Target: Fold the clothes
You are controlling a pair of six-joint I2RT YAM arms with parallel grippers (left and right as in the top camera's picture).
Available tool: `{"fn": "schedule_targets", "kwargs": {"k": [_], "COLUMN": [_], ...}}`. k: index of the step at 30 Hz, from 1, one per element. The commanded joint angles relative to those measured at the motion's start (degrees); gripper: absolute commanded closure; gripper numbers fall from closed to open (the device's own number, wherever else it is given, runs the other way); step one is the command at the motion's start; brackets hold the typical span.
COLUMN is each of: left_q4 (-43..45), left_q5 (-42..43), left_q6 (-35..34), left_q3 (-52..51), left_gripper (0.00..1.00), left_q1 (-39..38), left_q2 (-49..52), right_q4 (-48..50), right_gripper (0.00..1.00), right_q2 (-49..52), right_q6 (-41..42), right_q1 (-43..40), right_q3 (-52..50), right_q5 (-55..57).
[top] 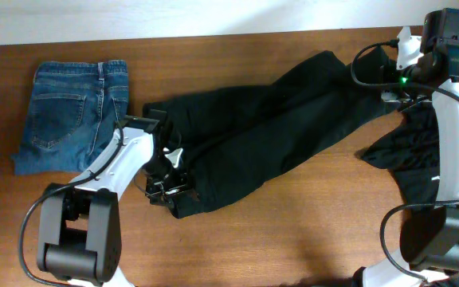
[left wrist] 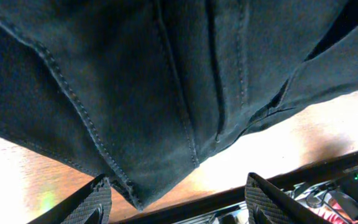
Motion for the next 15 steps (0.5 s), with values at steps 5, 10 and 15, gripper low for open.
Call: {"fn": "schedule_targets", "kwargs": {"k": [5, 10, 15], "left_q4": [0.9, 3.7, 7.9], "left_q5": [0.7, 0.9, 0.8], "left_q6": [-2.1, -2.2, -2.1], "left_q3": [-3.1, -4.2, -4.2], "left_gripper": [0.32, 0.32, 0.53], "left_q1": [-0.4, -1.5, -1.6], "left_q2": [-1.4, -1.4, -1.4], "right_q4": [0.2, 0.2, 0.0], "right_gripper": [0.96, 0.96, 0.96], "right_q2": [-0.1, -0.1, -0.1], "right_q6": [0.9, 0.9, 0.9], "right_q1": [0.3, 0.3, 0.3], "right_q3": [0.6, 0.6, 0.6], "right_q5": [0.1, 0.1, 0.1]}}
